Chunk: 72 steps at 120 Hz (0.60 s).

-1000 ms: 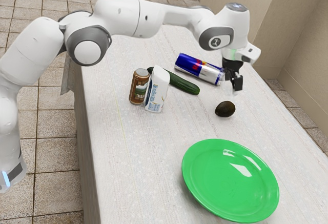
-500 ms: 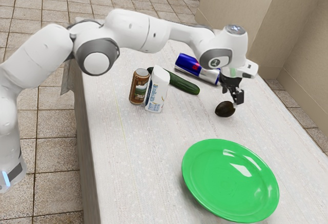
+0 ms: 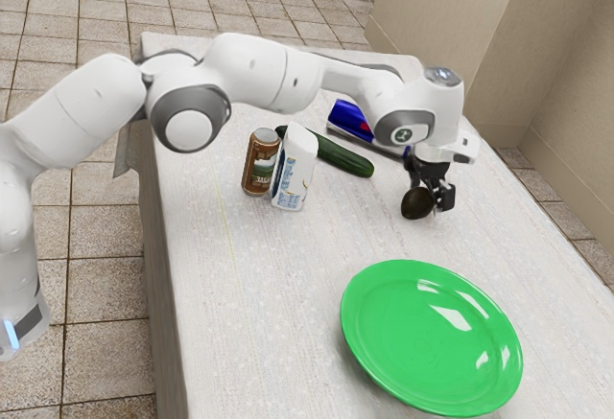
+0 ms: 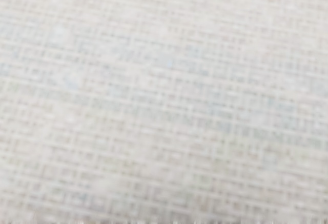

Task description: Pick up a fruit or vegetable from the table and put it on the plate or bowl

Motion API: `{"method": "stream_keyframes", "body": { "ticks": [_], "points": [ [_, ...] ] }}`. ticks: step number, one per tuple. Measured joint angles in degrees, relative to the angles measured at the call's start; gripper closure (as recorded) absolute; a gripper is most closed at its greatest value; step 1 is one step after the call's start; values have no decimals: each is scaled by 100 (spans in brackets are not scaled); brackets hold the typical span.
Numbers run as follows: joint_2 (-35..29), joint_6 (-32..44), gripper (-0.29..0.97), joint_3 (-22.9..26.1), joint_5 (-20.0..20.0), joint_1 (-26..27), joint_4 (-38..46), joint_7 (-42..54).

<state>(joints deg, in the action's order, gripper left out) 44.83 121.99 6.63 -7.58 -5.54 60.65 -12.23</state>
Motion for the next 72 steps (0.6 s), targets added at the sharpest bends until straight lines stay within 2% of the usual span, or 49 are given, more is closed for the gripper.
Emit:
{"method": "stream_keyframes", "body": {
  "ticks": [29,46,72],
  "points": [
    [55,-38,3,45,33,12,-63,-141],
    [49,-509,2,81,236,2,-372,-201],
    [49,-1164,0,83,324,0,-445,-271]
  ]
}}
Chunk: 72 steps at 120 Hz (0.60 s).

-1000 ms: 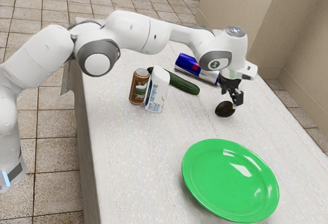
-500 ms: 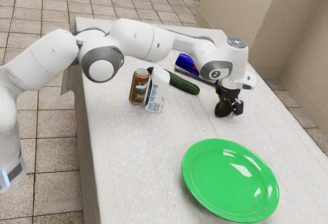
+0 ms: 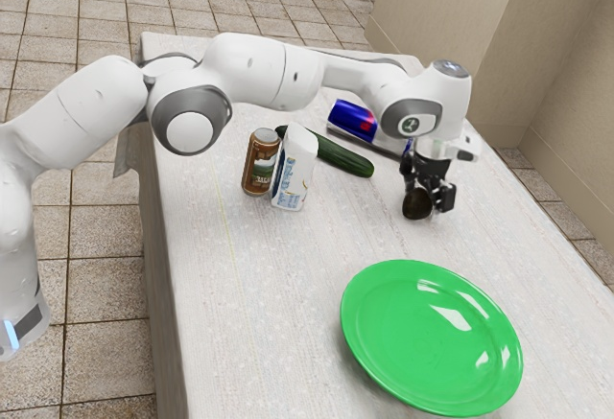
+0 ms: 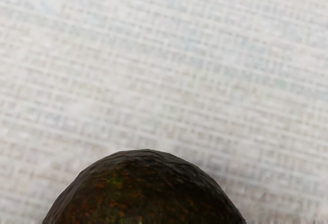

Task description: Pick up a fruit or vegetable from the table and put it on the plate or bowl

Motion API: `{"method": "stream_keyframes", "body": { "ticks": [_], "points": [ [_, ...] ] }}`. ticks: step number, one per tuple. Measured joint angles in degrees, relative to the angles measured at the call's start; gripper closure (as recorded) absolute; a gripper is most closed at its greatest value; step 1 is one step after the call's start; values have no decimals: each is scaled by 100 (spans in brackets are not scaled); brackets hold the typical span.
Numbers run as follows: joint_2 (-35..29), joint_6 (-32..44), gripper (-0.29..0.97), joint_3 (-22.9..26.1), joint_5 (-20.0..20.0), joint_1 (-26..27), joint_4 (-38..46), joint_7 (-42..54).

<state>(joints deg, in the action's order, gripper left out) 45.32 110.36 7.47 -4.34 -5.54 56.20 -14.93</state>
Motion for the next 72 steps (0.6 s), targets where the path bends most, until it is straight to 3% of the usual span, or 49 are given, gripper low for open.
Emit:
{"method": "stream_keyframes", "body": {
  "ticks": [5,20,38,52,62,72],
  "points": [
    [0,-82,2,0,6,0,-1,-11],
    [-6,-209,25,-23,-12,0,-16,-45],
    [-167,-446,29,-12,-42,3,-17,-84],
    [-1168,-1043,28,220,-18,72,242,-198],
    [-2270,-1118,29,757,55,101,1752,-298],
    [-2681,-1102,29,1464,115,435,2315,-427]
  ]
}}
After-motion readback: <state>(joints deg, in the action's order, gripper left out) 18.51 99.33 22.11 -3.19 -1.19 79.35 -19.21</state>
